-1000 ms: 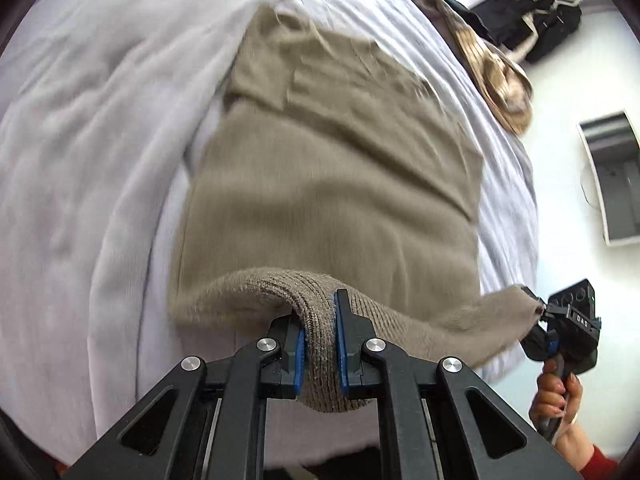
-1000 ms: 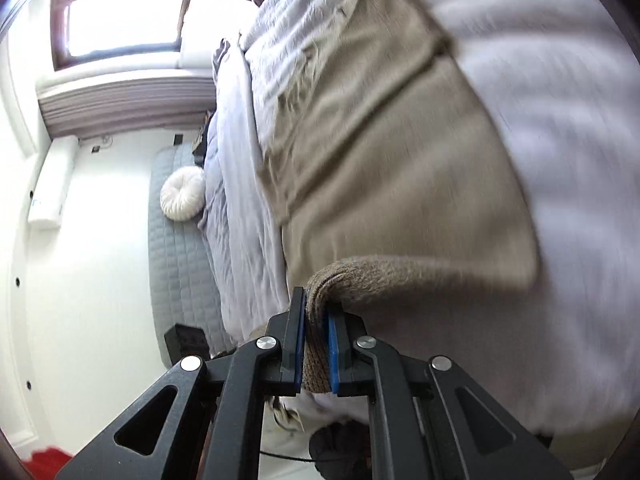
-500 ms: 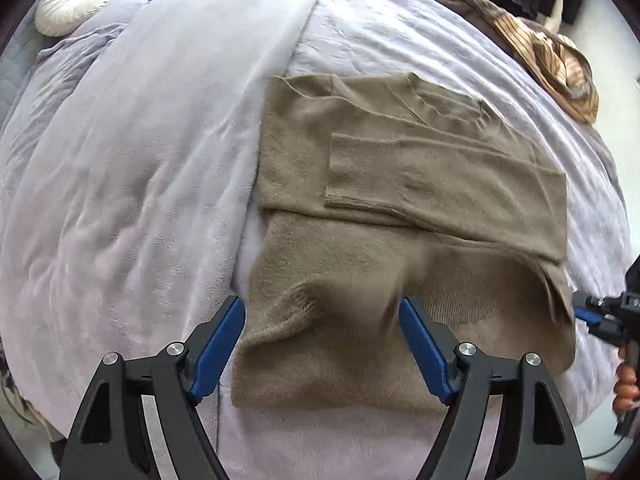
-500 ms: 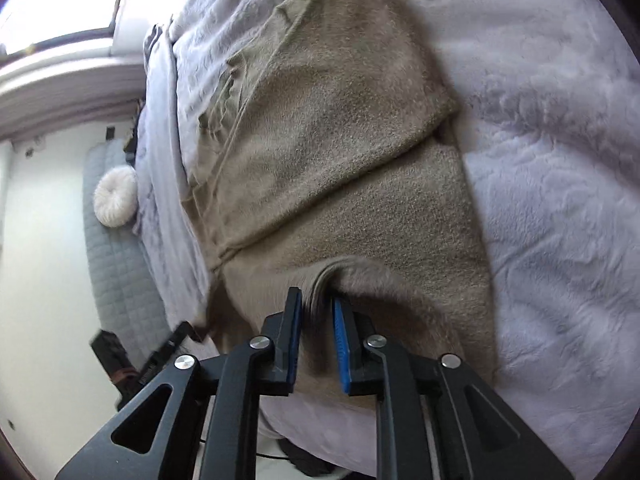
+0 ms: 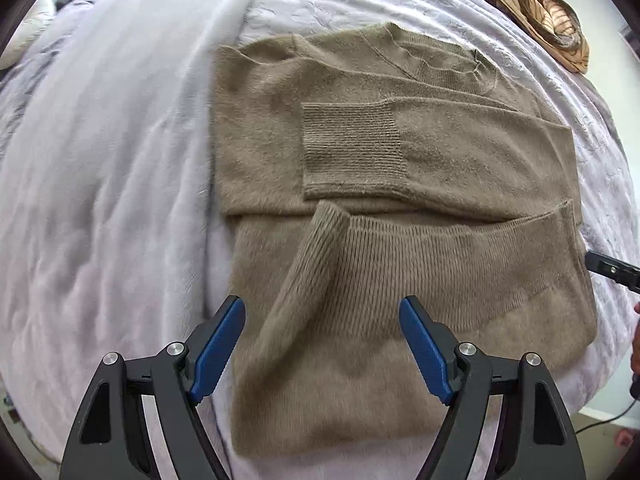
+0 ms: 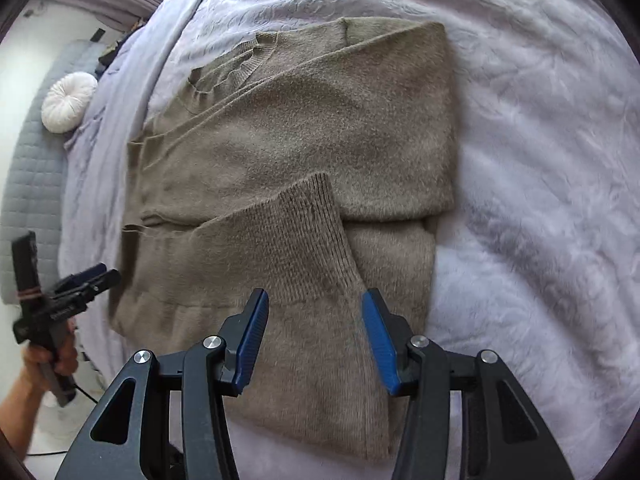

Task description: Fold small clothes

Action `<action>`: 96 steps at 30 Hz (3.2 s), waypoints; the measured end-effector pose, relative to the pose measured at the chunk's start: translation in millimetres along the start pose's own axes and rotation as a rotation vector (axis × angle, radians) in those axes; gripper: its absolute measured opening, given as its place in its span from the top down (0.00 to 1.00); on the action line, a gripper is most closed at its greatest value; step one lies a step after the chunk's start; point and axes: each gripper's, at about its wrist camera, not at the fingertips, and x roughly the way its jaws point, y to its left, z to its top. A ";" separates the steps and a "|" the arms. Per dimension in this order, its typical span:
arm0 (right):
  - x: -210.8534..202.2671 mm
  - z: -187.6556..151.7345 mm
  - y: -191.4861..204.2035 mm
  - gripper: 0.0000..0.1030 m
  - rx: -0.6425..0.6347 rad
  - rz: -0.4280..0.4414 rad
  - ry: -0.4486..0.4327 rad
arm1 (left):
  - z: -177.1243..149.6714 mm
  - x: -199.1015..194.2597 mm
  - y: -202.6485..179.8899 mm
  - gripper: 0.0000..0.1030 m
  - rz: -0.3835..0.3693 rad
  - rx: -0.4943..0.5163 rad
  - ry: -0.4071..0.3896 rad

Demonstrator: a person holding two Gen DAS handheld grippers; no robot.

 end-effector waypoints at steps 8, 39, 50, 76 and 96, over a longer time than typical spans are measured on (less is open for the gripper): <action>24.7 19.3 3.7 0.48 -0.001 -0.092 -0.020 | 17.6 37.4 -3.8 0.26 -0.102 0.124 0.085; -23.3 160.7 59.8 0.94 -0.204 -0.245 -0.307 | 173.4 -7.8 20.3 0.91 -0.113 0.059 -0.281; 45.6 184.8 3.0 0.93 -0.052 -0.243 -0.229 | 176.0 36.7 62.0 0.52 0.058 -0.083 -0.264; 5.4 -8.1 -79.2 0.91 0.268 0.096 -0.096 | -8.8 25.0 92.1 0.60 -0.325 -0.370 0.015; -3.9 -61.6 -69.5 0.41 0.441 0.217 -0.134 | -45.1 7.6 88.6 0.20 -0.294 -0.462 -0.016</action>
